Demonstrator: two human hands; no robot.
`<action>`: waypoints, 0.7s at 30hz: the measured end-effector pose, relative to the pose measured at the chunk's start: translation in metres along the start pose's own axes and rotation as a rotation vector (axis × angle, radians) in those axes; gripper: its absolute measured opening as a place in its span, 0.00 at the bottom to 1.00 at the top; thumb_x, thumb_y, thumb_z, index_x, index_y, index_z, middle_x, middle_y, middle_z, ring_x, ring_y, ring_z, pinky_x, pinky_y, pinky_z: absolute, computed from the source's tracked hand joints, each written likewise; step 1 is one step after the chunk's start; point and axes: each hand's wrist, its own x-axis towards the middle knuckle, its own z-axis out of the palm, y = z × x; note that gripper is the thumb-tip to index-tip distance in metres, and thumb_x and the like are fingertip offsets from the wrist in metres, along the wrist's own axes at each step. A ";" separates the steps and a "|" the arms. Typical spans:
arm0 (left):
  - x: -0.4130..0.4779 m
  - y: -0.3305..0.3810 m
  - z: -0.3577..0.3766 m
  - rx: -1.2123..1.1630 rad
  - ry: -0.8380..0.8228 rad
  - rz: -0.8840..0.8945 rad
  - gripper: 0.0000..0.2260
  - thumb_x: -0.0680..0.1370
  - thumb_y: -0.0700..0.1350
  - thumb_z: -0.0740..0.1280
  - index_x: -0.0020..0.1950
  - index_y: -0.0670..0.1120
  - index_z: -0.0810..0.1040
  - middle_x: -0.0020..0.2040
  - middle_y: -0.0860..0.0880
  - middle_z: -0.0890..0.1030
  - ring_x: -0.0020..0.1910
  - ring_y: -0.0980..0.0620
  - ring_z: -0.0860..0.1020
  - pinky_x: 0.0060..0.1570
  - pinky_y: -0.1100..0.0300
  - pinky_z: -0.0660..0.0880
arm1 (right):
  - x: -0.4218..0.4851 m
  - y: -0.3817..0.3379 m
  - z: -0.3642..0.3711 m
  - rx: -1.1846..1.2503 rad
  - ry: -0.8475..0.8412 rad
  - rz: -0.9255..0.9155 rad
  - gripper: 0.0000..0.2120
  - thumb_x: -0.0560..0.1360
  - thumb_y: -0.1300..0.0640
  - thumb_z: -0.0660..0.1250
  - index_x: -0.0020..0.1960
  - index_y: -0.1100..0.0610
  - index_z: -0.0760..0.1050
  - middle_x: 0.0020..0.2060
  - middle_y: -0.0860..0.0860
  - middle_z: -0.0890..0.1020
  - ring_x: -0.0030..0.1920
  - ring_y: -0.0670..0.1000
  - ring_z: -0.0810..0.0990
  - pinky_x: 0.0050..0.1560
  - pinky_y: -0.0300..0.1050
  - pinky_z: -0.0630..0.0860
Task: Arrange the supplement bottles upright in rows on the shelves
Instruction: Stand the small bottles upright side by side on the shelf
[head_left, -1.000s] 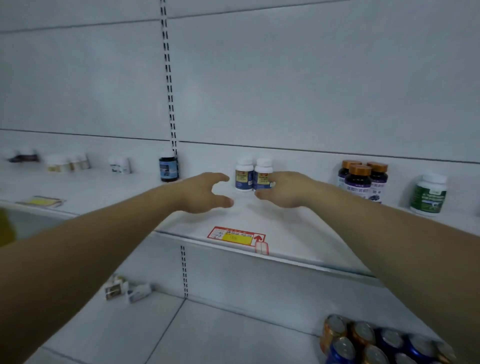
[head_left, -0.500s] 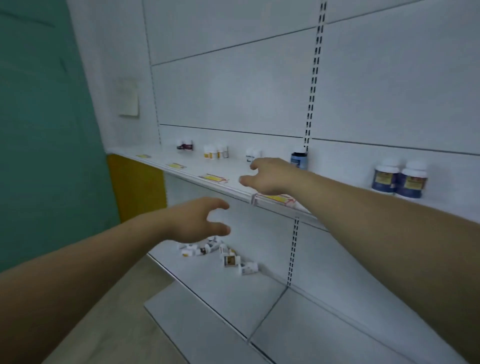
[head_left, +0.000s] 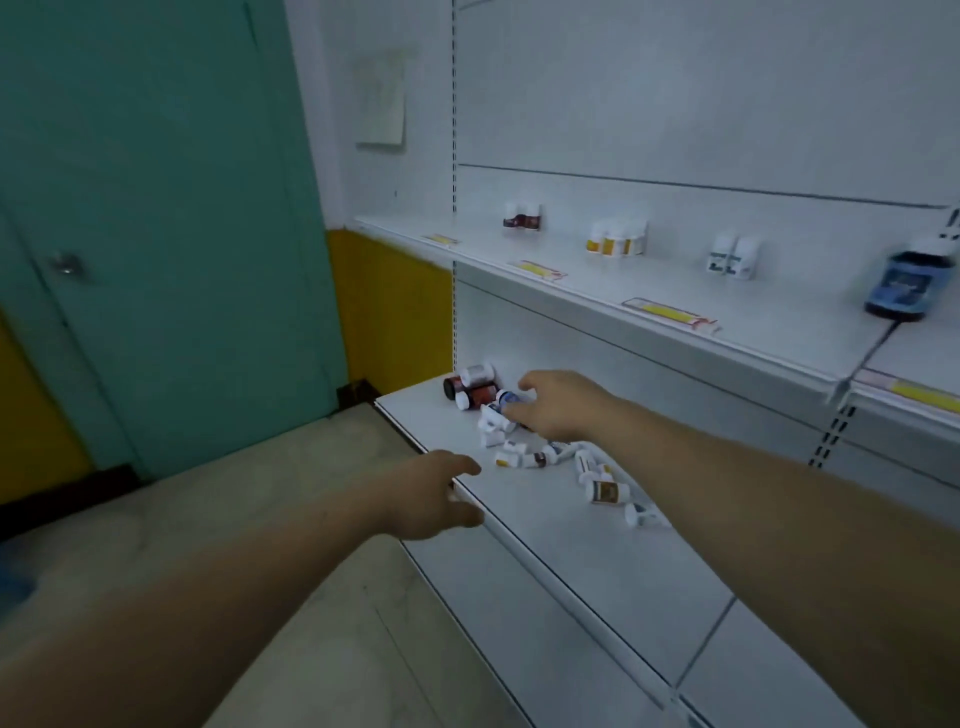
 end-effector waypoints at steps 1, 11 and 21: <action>0.018 -0.011 0.003 -0.012 -0.013 -0.001 0.29 0.75 0.59 0.66 0.73 0.54 0.62 0.74 0.51 0.63 0.68 0.51 0.67 0.59 0.61 0.64 | 0.017 0.008 0.011 0.013 -0.008 0.021 0.25 0.74 0.37 0.60 0.64 0.51 0.72 0.59 0.54 0.77 0.45 0.50 0.70 0.42 0.43 0.65; 0.201 -0.104 0.021 -0.026 -0.173 -0.048 0.28 0.75 0.59 0.65 0.73 0.54 0.63 0.74 0.51 0.62 0.70 0.51 0.65 0.67 0.58 0.63 | 0.165 0.089 0.094 0.176 -0.135 0.243 0.21 0.75 0.41 0.60 0.63 0.52 0.72 0.55 0.54 0.79 0.50 0.54 0.77 0.43 0.44 0.72; 0.370 -0.193 0.020 0.029 -0.362 0.077 0.29 0.76 0.59 0.64 0.74 0.52 0.60 0.75 0.49 0.60 0.71 0.49 0.63 0.67 0.56 0.62 | 0.254 0.116 0.171 0.203 -0.149 0.536 0.28 0.76 0.40 0.60 0.70 0.55 0.67 0.66 0.56 0.73 0.63 0.56 0.73 0.58 0.46 0.69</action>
